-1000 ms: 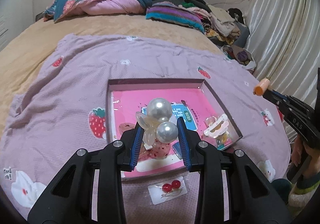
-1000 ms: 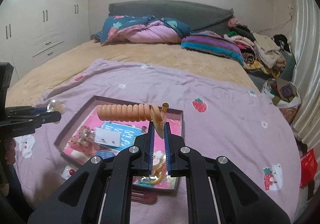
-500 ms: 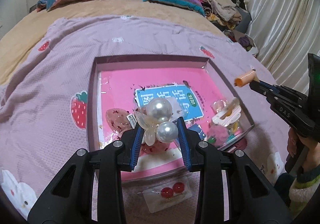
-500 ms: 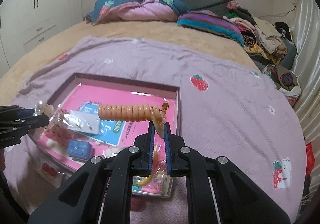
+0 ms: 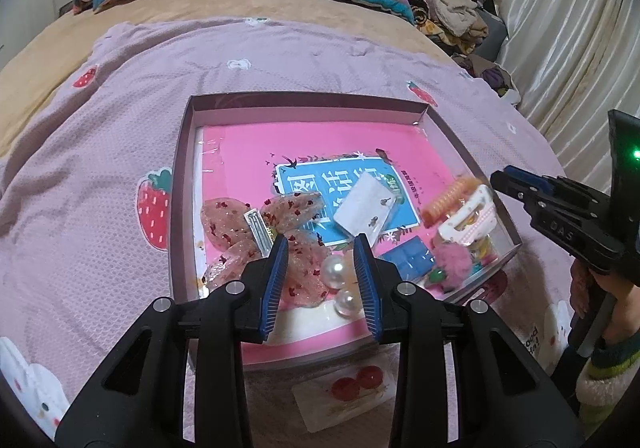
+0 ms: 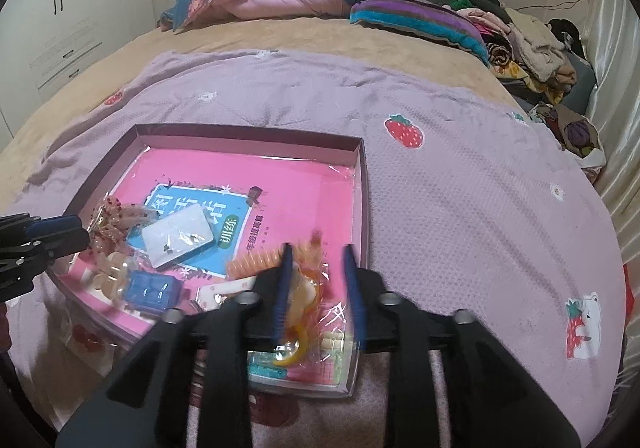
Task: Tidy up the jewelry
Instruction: 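Carry the pearl clip and coil tie into the box and release both, then withdraw both tools from the box toward the remaining items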
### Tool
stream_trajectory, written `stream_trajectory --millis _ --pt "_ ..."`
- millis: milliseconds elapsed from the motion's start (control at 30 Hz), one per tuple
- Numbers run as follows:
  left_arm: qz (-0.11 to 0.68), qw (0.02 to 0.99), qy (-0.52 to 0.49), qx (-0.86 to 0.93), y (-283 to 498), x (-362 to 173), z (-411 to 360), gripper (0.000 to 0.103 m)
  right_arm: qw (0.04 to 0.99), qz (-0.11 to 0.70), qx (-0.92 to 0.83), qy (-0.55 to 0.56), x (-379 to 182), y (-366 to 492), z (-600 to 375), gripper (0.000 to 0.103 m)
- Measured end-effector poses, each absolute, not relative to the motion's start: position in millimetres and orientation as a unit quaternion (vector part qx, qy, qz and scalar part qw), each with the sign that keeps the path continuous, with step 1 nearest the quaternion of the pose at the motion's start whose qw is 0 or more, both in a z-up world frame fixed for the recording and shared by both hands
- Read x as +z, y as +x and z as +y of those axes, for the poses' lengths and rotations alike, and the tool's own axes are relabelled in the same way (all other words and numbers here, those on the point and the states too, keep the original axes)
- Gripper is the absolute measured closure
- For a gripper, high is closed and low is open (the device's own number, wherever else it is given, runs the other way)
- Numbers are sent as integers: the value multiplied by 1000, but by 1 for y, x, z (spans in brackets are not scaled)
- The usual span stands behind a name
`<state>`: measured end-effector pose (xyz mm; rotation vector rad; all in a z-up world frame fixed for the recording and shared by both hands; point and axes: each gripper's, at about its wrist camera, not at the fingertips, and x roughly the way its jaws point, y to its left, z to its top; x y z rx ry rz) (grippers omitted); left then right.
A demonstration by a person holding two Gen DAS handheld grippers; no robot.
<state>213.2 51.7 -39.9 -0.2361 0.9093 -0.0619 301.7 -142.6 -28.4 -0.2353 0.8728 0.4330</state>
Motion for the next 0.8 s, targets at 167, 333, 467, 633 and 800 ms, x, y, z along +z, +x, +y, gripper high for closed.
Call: stream_trajectory --millis 167,333,467,633,800 --pt "432 894 -116 -28 209 -33 52 77 884 409 207 -92 -16 290 -154 58" --pt "421 899 -120 -24 201 -21 54 70 896 386 210 -64 8 273 -166 39" --pt "405 906 -125 -23 190 -6 55 63 904 368 210 -53 26 257 -173 24" --pt "385 913 -134 -21 176 12 58 43 915 344 209 -38 48 236 -183 17" --pt "364 920 -147 -17 160 29 60 23 924 321 207 -26 67 217 -193 13"
